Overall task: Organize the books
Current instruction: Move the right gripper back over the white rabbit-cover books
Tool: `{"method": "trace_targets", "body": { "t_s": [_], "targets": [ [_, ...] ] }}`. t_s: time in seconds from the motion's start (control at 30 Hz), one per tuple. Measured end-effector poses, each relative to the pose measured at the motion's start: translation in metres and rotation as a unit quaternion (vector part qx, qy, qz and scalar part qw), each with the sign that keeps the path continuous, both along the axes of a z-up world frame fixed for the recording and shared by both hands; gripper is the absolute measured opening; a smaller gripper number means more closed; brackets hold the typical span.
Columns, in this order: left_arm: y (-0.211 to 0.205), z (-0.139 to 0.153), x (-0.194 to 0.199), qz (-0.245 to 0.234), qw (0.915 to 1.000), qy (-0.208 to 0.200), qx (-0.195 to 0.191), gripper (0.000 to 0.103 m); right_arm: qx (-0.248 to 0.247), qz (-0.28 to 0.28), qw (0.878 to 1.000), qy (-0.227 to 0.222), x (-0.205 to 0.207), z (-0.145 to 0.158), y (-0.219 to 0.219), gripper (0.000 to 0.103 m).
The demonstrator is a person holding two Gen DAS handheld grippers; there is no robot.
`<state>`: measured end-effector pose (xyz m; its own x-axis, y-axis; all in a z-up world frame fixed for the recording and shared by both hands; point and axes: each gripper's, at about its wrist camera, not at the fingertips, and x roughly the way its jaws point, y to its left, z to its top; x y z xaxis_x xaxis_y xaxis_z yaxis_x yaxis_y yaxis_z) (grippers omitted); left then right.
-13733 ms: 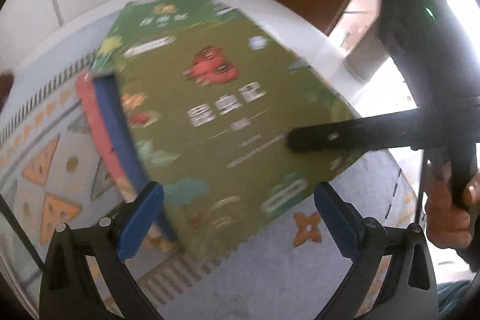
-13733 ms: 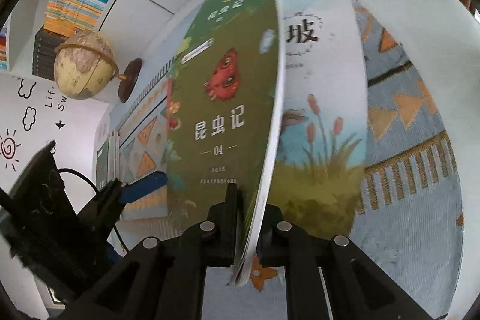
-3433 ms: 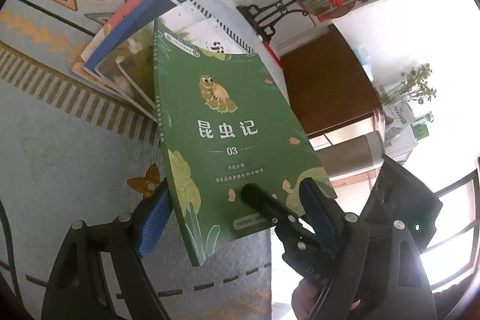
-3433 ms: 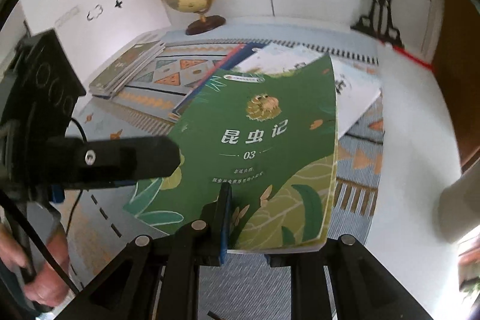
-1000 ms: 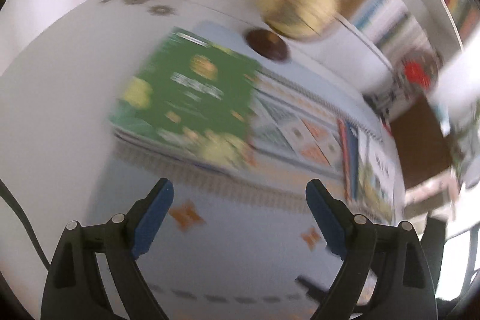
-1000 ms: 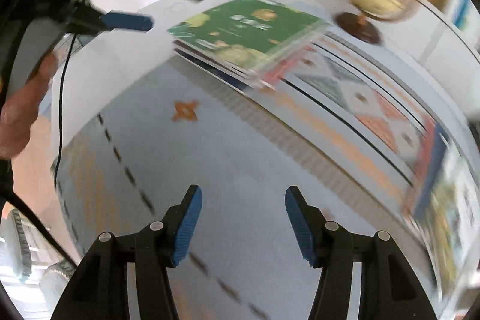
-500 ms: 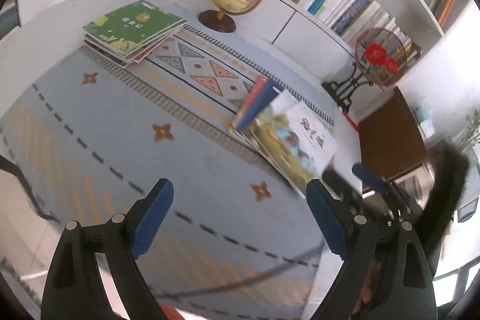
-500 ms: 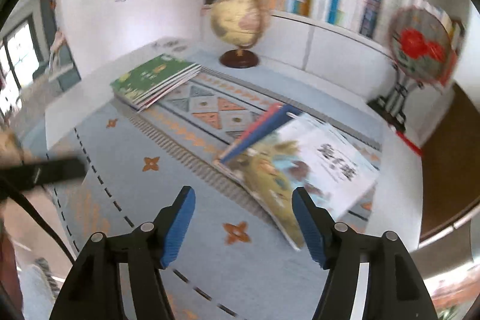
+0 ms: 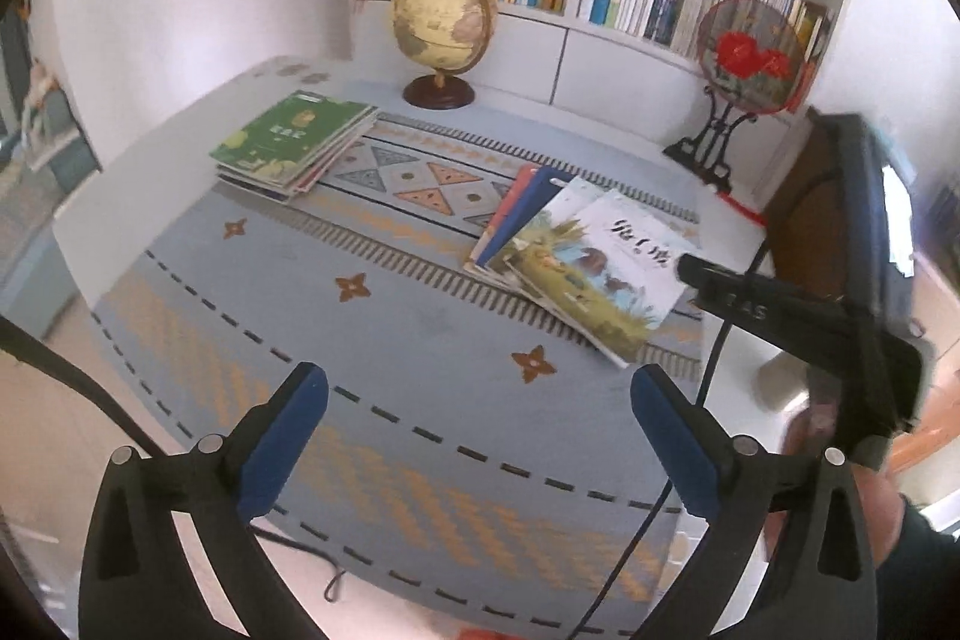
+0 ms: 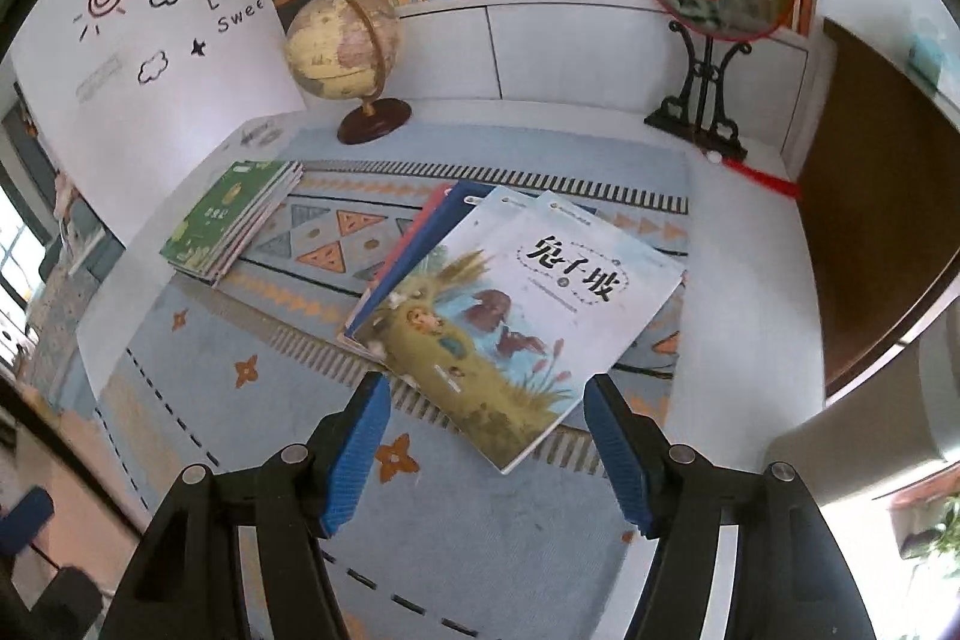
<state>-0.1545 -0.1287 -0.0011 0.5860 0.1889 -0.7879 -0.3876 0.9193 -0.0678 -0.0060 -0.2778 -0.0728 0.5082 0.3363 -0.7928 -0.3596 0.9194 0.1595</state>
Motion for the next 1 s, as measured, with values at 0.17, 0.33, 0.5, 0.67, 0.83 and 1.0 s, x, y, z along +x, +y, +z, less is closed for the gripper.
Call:
{"method": "trace_targets", "body": {
  "t_s": [0.17,0.33,0.5,0.67,0.83,1.0],
  "targets": [
    [-0.006,-0.001,0.003,-0.006,0.9999,-0.008,0.008,0.101,-0.036,0.021,0.999,-0.032,-0.015,0.004,0.001,0.065],
    [-0.013,-0.004,0.016,-0.022,0.9995,-0.017,-0.017,0.101,-0.073,0.046,0.994,-0.073,-0.027,0.006,0.001,0.065],
    [-0.025,-0.011,0.035,-0.079,0.996,-0.004,-0.043,0.101,-0.082,0.047,0.991,-0.09,-0.028,-0.002,-0.009,0.065],
    [-0.021,-0.021,0.053,-0.096,0.9939,0.009,-0.054,0.101,-0.083,0.045,0.993,-0.076,-0.021,-0.016,-0.017,0.065],
    [-0.004,-0.036,0.08,-0.11,0.9916,0.022,-0.065,0.101,-0.073,0.021,0.996,-0.048,-0.006,-0.033,-0.025,0.065],
    [0.014,-0.051,0.108,-0.129,0.9873,0.036,-0.086,0.101,-0.098,-0.006,0.995,-0.029,0.011,-0.045,-0.021,0.065]
  ]
}}
